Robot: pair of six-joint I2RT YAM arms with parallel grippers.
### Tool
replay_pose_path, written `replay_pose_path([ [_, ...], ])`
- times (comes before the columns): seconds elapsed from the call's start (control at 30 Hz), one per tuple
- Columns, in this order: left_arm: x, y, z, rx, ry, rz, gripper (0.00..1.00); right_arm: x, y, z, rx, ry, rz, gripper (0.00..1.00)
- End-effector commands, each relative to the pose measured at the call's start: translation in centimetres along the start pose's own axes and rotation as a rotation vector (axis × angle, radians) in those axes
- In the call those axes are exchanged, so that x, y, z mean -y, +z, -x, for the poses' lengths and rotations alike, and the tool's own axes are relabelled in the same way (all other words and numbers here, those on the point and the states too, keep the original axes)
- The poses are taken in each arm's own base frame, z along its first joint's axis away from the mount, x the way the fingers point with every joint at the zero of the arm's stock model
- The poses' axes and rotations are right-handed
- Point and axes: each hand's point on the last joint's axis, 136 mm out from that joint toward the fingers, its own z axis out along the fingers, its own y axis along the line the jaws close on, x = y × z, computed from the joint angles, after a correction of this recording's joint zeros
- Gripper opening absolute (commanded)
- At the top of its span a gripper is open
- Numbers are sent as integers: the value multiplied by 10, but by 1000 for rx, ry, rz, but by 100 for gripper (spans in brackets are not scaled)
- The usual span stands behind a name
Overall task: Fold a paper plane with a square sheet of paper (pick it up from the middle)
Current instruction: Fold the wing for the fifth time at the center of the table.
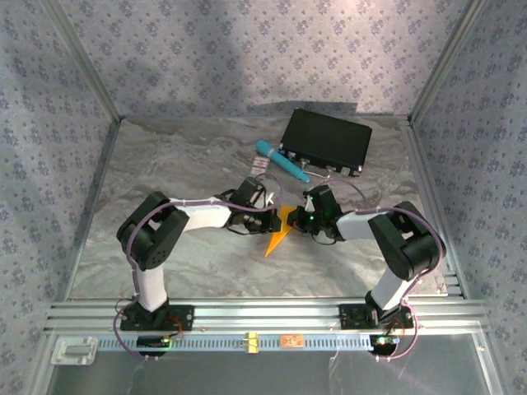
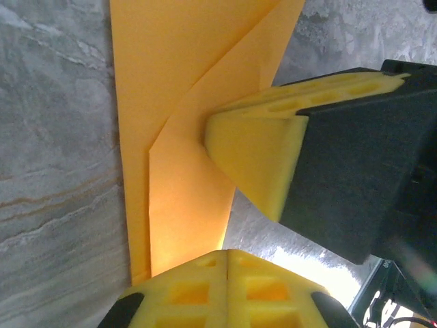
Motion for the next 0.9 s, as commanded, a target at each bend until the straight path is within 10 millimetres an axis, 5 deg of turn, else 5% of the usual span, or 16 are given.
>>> replay_pose_path([
  [0.0, 3, 4, 1, -6, 20, -7, 0, 37, 1, -19, -49, 57, -132, 5],
  [0.23, -18, 15, -24, -58, 1, 43, 0, 31, -2, -12, -39, 54, -108, 5],
  [0.5, -42, 18, -42, -70, -44, 86, 0, -5, -15, 5, -12, -13, -10, 8],
  [0.87, -43, 17, -40, -61, -44, 96, 0, -17, -9, -38, -127, -46, 11, 7],
])
